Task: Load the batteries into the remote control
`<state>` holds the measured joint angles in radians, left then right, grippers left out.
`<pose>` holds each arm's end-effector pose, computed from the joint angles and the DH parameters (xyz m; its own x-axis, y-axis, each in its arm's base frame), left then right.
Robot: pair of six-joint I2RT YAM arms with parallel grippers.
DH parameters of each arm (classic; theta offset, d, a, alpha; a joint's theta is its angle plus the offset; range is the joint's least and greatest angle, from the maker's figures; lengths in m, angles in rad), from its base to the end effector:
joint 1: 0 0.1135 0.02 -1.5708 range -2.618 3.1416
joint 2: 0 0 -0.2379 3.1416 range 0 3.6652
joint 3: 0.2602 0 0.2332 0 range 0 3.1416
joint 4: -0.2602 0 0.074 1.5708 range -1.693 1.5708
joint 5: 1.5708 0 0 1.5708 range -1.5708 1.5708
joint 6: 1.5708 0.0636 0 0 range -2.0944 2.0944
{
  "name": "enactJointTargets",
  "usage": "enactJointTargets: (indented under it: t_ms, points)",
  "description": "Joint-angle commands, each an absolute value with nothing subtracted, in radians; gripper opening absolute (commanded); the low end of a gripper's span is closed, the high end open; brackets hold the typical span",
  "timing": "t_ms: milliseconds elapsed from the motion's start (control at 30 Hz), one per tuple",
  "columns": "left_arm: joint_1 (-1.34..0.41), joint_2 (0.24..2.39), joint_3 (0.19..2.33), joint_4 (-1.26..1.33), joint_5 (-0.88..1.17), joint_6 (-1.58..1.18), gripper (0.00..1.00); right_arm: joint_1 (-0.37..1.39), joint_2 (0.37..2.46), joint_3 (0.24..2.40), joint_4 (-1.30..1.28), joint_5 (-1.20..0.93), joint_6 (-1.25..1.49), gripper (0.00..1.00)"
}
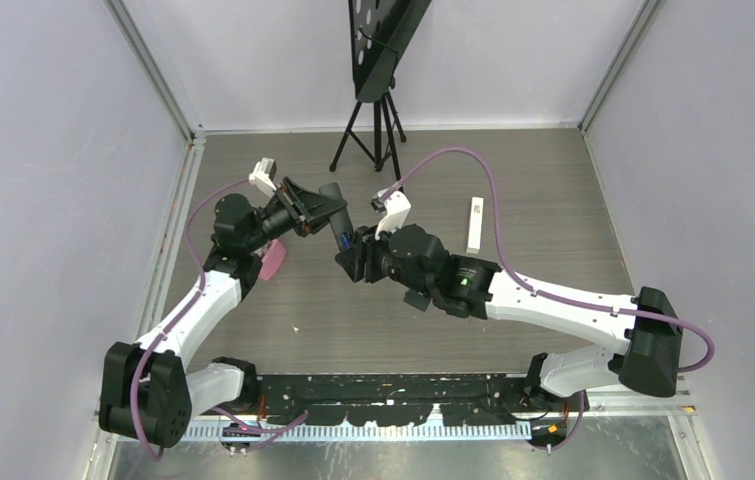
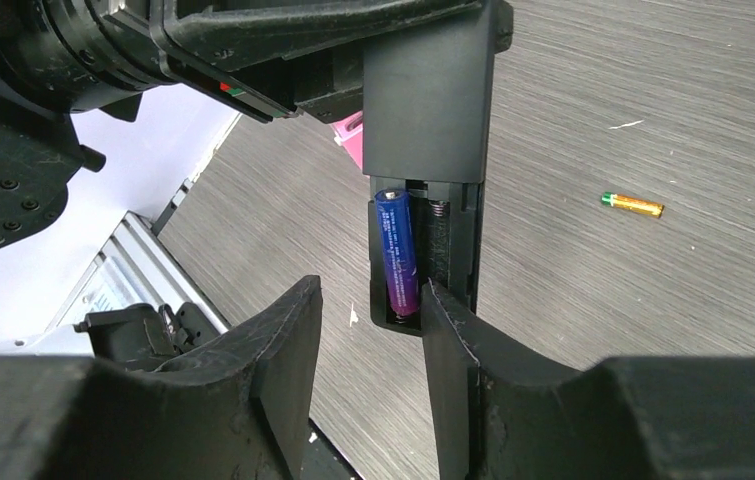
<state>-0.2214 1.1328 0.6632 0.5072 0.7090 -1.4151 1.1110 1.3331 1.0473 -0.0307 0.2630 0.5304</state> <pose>0.2537 -0.0996 0.2851 -0.7860 -0.5917 -0.1791 0.1605 0.0845 -0.9834 0.1594 0.2846 0.2966 -0.5014 0.0882 -0.8607 -0.5820 0.7017 0.4110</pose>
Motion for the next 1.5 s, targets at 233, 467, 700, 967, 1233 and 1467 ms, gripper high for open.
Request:
enactJointTargets:
  t_ms: [233, 467, 700, 967, 1233, 1467]
  points:
    - [-0.213, 1.089, 0.721, 0.700, 0.722, -1.530, 0.00, 1.099, 1.267, 1.051, -0.272, 0.383, 0.539, 0.49]
    - [-0.214, 1.088, 0.724, 0.734, 0.711, -1.546, 0.00, 1.097, 1.240, 1.064, -0.252, 0.320, 0.537, 0.50]
    - [-0.213, 1.092, 0.716, 0.801, 0.687, -1.562, 0.00, 1.093, 1.172, 1.066, -0.218, 0.310, 0.583, 0.53]
    - [-0.213, 1.099, 0.727, 0.814, 0.670, -1.575, 0.00, 1.073, 1.039, 0.991, -0.176, 0.392, 0.874, 0.72]
    - [-0.213, 1.085, 0.776, 0.361, 0.626, -1.228, 0.00, 1.058, 1.052, 0.960, -0.203, 0.386, 0.905, 0.71]
    - [-0.211, 1.097, 0.789, 0.110, 0.514, -0.980, 0.00, 1.059, 1.108, 0.907, -0.202, 0.257, 0.764, 0.68]
